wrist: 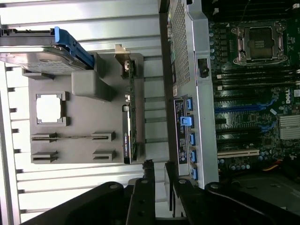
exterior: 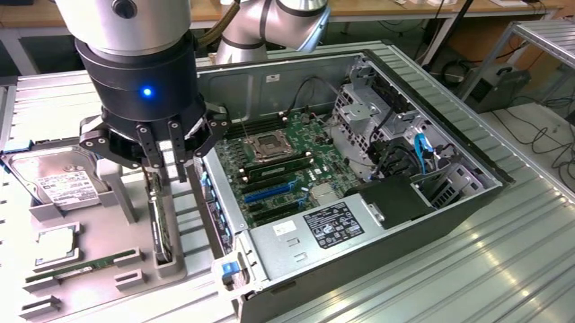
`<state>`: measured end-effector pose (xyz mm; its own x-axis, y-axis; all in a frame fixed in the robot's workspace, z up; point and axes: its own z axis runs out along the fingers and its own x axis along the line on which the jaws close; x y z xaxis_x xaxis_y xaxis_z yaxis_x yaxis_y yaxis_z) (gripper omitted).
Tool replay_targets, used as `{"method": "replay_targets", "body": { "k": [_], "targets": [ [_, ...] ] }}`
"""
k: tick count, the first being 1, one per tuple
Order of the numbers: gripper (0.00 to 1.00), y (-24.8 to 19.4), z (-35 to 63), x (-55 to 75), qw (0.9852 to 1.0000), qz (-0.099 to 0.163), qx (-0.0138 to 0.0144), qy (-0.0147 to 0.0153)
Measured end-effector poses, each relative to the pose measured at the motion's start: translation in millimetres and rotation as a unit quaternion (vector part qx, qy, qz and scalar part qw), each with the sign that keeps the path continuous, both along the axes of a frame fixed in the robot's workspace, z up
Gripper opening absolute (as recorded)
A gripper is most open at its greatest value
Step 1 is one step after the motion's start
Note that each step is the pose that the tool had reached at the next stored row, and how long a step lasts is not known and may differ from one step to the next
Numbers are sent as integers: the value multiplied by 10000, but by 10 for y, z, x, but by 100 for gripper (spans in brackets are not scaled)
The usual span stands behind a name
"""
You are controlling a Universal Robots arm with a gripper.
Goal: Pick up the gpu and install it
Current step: 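Pick up the gpu and move the gpu toward the slot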
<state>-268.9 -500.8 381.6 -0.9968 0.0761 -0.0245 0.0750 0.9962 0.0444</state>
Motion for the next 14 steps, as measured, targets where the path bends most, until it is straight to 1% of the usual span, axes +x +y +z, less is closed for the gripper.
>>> {"method": "replay_targets", "body": {
  "k": [2, 4, 5, 14],
  "targets": [
    [36, 0, 0, 0, 10000, 0, 0, 0],
    [36, 0, 0, 0, 10000, 0, 0, 0],
    [42, 0, 0, 0, 10000, 0, 0, 0],
    [42, 0, -7, -18, 10000, 0, 0, 0]
  ]
}}
